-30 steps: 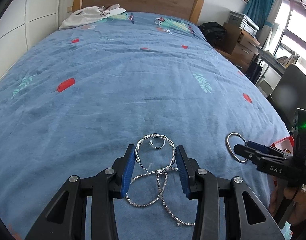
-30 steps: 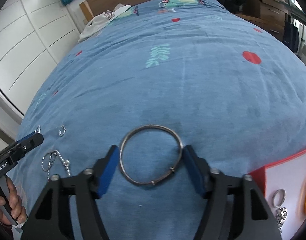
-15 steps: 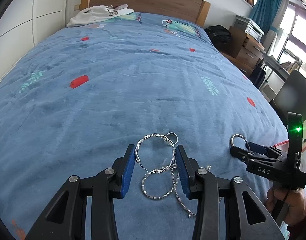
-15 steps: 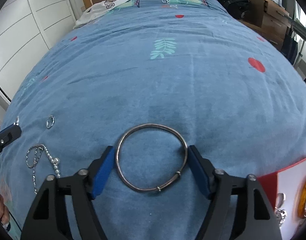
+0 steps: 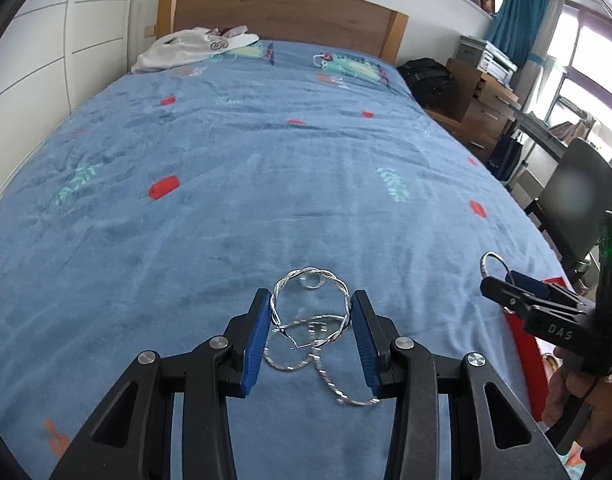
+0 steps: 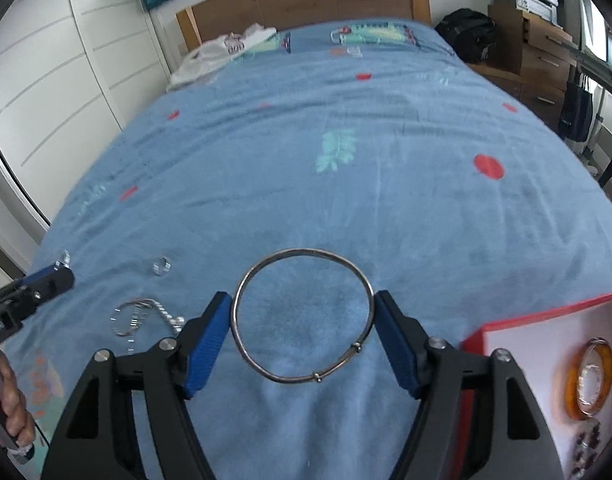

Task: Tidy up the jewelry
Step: 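Carry the twisted hoop and silver bangle over the red box with both tools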

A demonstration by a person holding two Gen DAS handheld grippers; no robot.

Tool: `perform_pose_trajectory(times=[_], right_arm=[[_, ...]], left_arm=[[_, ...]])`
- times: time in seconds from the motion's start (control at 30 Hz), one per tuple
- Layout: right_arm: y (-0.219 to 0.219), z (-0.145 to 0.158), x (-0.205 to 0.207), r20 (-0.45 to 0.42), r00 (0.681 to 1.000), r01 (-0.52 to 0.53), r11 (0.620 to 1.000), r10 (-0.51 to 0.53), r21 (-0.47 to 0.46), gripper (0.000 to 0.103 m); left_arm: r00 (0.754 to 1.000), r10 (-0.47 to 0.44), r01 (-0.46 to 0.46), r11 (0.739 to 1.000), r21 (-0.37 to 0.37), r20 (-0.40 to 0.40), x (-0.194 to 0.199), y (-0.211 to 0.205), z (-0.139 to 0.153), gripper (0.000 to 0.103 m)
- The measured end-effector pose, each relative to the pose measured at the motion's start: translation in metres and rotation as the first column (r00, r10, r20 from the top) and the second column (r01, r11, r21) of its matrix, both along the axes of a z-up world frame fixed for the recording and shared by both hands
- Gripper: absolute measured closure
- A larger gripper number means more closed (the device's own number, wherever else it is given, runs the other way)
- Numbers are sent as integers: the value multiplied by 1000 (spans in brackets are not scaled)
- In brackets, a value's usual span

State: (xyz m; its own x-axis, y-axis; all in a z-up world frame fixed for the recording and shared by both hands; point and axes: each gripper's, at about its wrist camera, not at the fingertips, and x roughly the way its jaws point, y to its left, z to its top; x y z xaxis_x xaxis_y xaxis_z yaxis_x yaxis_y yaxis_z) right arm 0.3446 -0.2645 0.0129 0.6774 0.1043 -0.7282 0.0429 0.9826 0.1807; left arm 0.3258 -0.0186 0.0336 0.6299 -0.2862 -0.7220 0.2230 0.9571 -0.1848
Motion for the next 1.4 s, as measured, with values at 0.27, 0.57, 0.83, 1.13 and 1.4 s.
perform_pose_trajectory(times=[0.27,0.57,0.83,1.13,1.4], right_arm=[[-43,43,-66,46,997,55,998,-54,-28,33],[-119,72,-138,71,984,169,982,-163,-83,33],[-163,46,-165,6,991,134,986,-134,-101,33],[-190,-13,-179,-79,993,80,994,-86,-79,33],[-201,-33,-168,-92,996,2,998,-8,-67,33]], left_arm=[[996,-79,79,997,-13,29,-28,-40,30,63],[979,-198,199,980,-27,42,-55,-110,50,63],[949,-316,317,948,-40,11,-64,-194,39,63],[906,-418,417,909,-22,-67,-57,-283,-6,63],[879,-458,463,886,12,-133,-28,-333,-47,63]])
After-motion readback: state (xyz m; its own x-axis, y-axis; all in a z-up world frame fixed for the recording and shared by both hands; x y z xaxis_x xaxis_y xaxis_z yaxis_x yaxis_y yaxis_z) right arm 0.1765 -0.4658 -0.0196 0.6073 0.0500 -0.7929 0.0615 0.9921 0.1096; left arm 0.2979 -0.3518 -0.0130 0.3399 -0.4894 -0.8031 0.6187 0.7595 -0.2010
